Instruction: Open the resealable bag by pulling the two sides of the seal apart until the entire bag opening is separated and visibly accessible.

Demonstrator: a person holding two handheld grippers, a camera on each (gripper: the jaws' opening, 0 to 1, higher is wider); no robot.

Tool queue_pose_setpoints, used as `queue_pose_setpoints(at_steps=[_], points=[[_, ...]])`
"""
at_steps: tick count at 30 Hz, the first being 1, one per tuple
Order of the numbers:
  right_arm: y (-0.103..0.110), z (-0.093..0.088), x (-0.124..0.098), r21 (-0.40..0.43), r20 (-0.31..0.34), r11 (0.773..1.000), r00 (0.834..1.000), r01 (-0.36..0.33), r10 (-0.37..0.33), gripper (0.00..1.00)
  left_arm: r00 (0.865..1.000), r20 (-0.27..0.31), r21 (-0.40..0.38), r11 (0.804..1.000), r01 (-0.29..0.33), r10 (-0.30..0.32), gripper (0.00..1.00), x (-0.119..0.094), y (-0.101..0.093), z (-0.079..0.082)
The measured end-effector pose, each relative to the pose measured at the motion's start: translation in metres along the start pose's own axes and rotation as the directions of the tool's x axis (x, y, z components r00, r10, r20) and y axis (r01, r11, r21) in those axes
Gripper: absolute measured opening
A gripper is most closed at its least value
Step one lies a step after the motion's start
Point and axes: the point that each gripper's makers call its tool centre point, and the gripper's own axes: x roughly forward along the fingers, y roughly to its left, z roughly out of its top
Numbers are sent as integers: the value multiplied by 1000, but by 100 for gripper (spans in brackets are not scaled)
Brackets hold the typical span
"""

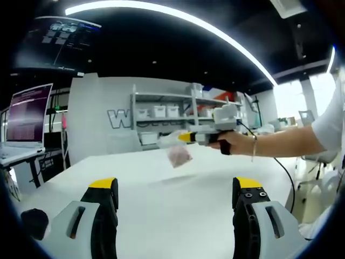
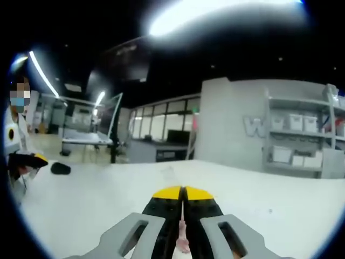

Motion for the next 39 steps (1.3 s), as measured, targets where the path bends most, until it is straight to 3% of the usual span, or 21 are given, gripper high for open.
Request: queue_pose_setpoints(at_steps=[27, 39], points=[[19, 5, -25, 11, 25, 999, 999, -38, 38, 0, 1000, -2, 0, 1000, 8, -8, 85, 8, 2, 7], [27, 2, -41, 16, 38, 999, 998, -46, 46, 0, 1000, -2, 0, 1000, 14, -14, 85, 2, -7, 1]])
